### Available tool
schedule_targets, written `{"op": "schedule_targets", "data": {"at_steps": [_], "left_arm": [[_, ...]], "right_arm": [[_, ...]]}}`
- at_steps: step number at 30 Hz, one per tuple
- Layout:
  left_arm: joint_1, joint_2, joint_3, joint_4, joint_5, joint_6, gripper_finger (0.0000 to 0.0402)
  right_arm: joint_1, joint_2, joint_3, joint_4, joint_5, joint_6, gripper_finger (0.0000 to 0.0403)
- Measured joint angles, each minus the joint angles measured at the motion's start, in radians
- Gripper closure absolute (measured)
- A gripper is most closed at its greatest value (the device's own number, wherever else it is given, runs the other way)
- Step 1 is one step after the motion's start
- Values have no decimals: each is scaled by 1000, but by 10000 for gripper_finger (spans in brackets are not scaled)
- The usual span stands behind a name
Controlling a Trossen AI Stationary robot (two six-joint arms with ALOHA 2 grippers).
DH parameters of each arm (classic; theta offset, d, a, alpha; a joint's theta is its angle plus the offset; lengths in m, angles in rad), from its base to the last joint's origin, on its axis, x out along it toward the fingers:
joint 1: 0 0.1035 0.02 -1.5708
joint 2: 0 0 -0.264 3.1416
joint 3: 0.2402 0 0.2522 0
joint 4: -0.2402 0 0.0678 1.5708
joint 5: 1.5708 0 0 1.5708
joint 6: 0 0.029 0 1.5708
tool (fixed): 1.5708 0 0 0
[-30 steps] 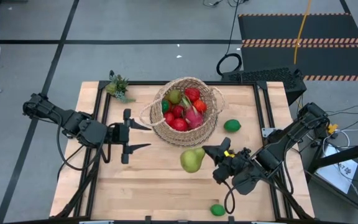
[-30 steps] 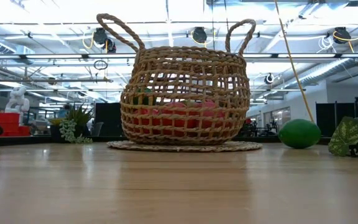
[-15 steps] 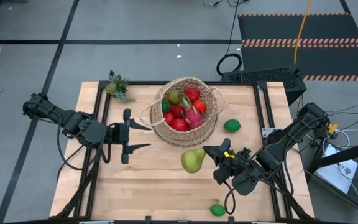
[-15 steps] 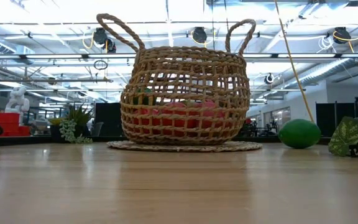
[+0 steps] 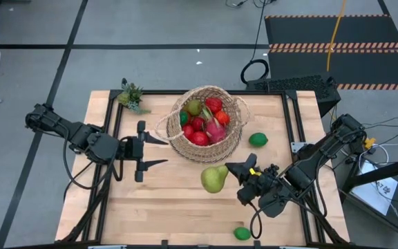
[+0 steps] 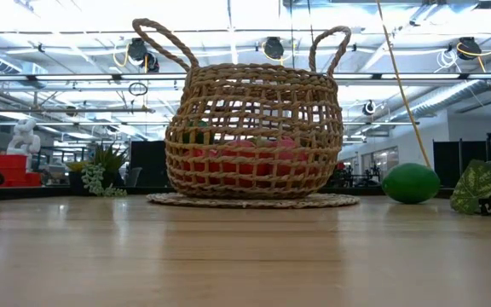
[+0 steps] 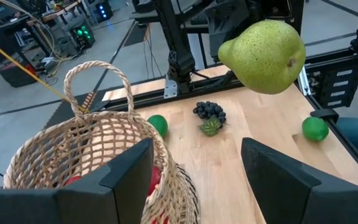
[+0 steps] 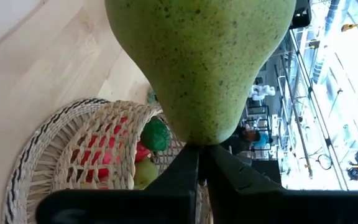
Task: Build produce basket
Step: Put the green pear into the basket
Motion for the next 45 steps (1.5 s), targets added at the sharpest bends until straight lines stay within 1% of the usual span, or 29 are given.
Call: {"op": "schedule_targets", "data": {"at_steps": [4,10,22,32,34,40,45], "left_arm": [[0,0,0,2,0,-1,158],[0,0,0,4,0,-1,158],[0,0,0,11,0,0,158],[0,0,0,11,0,0,158],[0,0,0,11,0,0,158],[0,0,0,12,0,0,158],[0,0,0,23,0,0,158]], "right_arm": [[0,0,0,3,0,72,396],[-16,0,0,3,1,134,396],[-97,0,-1,3,3,454,396],[-156,0,-1,33,2,677,396],[-166,0,-1,53,-5,706,396],[-183,1,-1,77,-79,794,391],[-187,1,-1,100,-79,873,390]]}}
